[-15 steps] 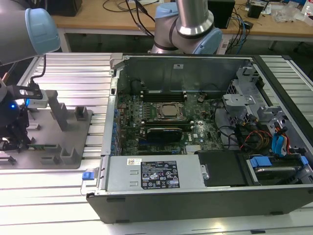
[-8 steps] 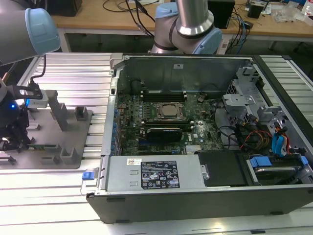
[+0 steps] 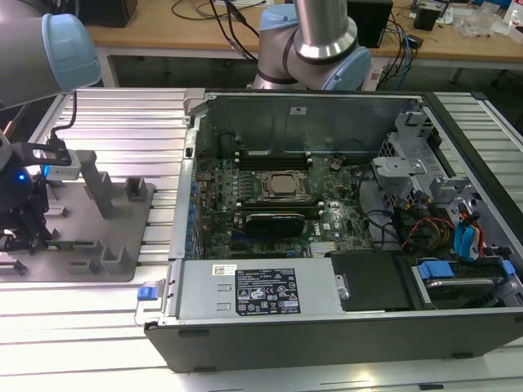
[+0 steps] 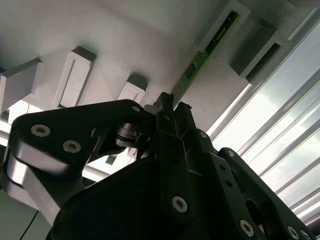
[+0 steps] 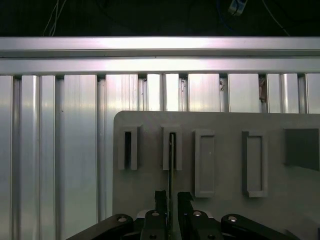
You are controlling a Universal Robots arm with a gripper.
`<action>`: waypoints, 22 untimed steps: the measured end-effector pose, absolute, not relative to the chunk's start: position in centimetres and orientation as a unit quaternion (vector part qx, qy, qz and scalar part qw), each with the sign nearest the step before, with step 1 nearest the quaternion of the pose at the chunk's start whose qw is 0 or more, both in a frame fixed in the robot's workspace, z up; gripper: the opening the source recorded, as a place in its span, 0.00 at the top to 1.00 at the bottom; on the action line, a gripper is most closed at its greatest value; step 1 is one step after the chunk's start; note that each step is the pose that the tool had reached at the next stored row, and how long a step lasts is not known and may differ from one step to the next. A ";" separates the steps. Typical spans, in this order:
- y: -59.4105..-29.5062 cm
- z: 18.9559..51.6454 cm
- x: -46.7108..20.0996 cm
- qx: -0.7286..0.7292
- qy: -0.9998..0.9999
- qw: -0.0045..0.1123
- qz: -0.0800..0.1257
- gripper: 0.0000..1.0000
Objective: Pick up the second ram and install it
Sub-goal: 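Pick up the second ram and move it above second insertion slot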
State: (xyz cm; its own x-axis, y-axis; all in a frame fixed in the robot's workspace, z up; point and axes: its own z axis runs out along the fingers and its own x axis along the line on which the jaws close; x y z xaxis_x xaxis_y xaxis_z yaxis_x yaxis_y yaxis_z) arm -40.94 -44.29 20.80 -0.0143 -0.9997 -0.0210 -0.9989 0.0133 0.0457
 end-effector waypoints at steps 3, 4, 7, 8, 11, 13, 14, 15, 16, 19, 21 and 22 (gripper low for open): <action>-44.3 20.8 -40.9 0.702 -0.712 0.009 -0.024 0.88; -44.3 20.8 -40.9 0.702 -0.712 0.009 -0.024 0.88; -44.3 20.8 -40.9 0.702 -0.712 0.009 -0.024 0.91; -44.3 20.8 -40.9 0.702 -0.712 0.009 -0.024 0.91; -44.3 20.8 -40.9 0.702 -0.712 0.009 -0.024 0.91; -44.3 20.9 -40.9 0.702 -0.712 0.008 -0.024 0.91; -44.3 21.1 -40.9 0.702 -0.712 0.009 -0.024 0.91; -44.3 21.4 -40.9 0.702 -0.712 0.009 -0.024 0.91; -44.3 21.5 -40.9 0.702 -0.712 0.009 -0.024 0.91; -44.3 22.0 -40.9 0.702 -0.712 0.009 -0.024 0.91; -44.3 22.8 -40.9 0.702 -0.712 0.009 -0.024 0.91; -44.3 23.2 -40.9 0.702 -0.712 0.009 -0.024 0.91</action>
